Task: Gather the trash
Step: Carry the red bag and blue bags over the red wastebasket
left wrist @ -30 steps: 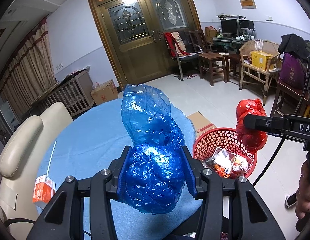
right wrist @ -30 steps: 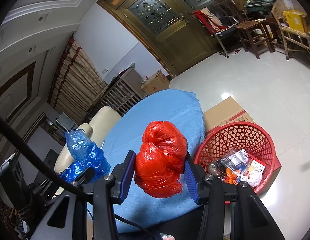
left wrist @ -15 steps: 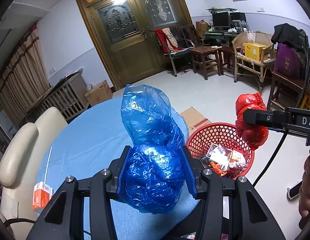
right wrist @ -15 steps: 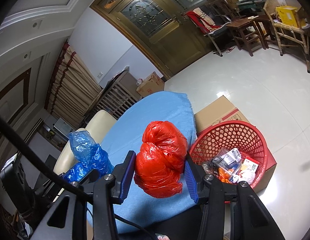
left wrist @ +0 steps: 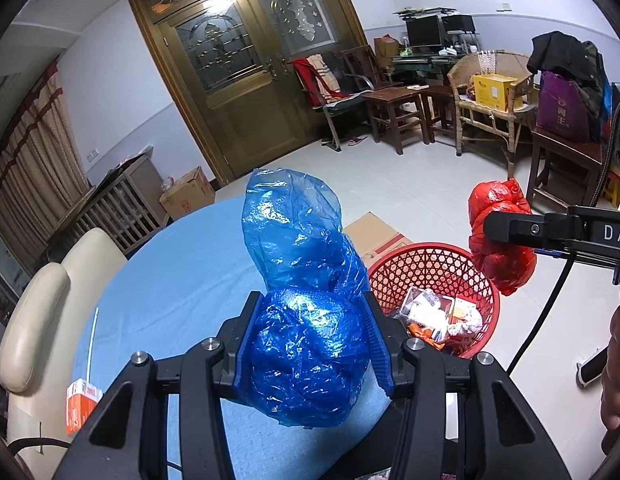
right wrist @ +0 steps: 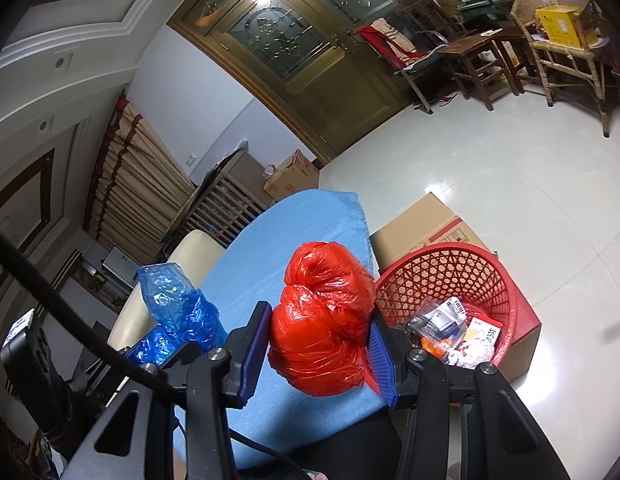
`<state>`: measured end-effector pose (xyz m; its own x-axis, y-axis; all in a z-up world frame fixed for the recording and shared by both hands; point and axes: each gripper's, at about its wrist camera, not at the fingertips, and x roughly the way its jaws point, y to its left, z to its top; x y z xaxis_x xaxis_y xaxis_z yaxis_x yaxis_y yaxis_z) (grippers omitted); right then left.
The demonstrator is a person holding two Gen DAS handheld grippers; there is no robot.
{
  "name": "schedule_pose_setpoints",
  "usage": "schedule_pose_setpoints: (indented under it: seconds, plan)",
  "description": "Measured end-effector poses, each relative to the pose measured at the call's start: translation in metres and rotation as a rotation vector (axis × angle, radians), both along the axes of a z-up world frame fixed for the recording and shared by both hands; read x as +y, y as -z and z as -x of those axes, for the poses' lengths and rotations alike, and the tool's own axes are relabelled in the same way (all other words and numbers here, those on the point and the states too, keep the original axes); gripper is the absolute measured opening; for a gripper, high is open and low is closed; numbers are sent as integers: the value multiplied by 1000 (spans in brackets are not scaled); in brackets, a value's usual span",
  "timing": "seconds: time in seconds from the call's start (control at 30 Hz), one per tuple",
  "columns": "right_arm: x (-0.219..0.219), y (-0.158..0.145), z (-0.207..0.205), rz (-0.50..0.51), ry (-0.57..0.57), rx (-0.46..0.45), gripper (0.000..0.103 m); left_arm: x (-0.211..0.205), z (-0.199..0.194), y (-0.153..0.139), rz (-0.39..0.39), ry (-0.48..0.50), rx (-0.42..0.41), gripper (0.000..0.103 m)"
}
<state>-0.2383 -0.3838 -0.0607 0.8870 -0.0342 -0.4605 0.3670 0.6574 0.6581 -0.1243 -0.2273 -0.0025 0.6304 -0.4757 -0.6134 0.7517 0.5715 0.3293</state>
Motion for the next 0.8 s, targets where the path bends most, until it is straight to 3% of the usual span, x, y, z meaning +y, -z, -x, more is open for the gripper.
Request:
schedule_pose_setpoints:
  seconds: [0.8]
  plan:
    - [-26, 22, 20, -45, 67, 25, 50, -29, 10, 14, -51, 65, 18, 50]
